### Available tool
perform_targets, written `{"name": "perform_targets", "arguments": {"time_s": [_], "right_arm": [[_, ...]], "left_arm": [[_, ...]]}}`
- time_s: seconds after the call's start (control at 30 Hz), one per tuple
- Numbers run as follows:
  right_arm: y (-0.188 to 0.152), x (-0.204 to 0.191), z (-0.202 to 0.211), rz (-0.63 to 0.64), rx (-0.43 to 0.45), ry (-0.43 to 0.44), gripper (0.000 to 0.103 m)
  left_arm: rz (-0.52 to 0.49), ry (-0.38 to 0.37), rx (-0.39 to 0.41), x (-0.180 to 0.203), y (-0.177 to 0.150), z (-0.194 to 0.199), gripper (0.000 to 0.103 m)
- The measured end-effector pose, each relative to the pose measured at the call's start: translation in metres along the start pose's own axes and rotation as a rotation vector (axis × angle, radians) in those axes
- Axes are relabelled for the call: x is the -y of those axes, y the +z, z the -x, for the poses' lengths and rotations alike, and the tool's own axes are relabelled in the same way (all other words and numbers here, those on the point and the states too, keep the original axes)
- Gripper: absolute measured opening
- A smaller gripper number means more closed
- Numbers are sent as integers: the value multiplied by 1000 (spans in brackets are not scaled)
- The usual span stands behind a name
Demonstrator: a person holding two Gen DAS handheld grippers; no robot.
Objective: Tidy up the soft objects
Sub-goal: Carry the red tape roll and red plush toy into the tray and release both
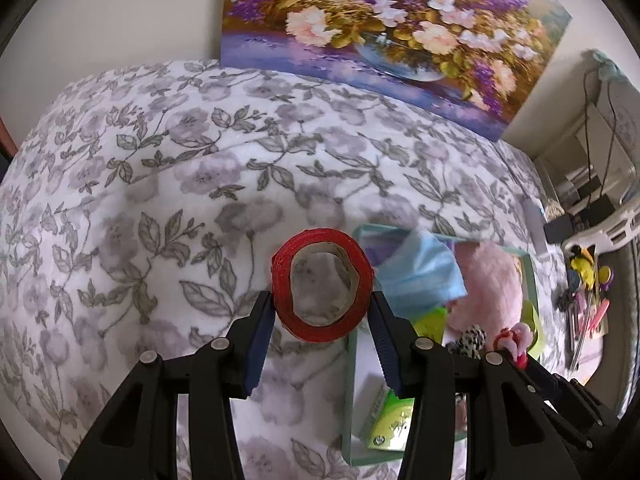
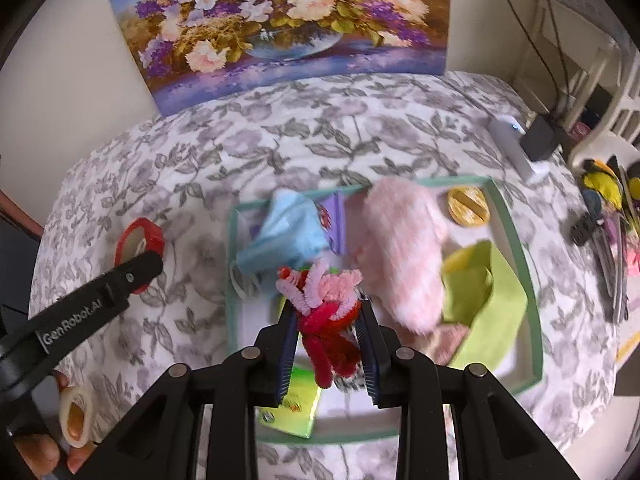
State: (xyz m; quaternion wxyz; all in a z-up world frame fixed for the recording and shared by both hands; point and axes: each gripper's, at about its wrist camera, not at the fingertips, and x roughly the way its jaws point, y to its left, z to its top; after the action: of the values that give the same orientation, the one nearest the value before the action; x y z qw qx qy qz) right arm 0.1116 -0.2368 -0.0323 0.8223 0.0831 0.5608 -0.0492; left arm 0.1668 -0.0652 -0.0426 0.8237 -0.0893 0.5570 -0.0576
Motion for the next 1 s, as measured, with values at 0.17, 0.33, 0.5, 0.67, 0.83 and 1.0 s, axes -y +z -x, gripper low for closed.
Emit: {"name": "perform_targets", "arguments": {"time_s": [0.17,0.33,0.5,0.67,0.83,1.0], "right_arm": [[-14,8,9,-6,1,-9,31],[-26,18,8,-31,-19,-15,31],[-36,30,7,-55,-34,-21,31],[-41,40,1,-85,-65,-28,31],[-43,45,-11,-89,-102,-32,31],[-43,47,-21,-89,-130,-36,31]], "left_arm": [[-57,15,5,18,-16,8,50],[-92,4,-19,29,-33,9,50],[-127,-3,-36,40,-46,9,50],[-157,-19,-68,53,-54,3,50],[-189,-30,-121,67,-59,-9,50],[-208,-28,-162,75,-62,-23,50]]}}
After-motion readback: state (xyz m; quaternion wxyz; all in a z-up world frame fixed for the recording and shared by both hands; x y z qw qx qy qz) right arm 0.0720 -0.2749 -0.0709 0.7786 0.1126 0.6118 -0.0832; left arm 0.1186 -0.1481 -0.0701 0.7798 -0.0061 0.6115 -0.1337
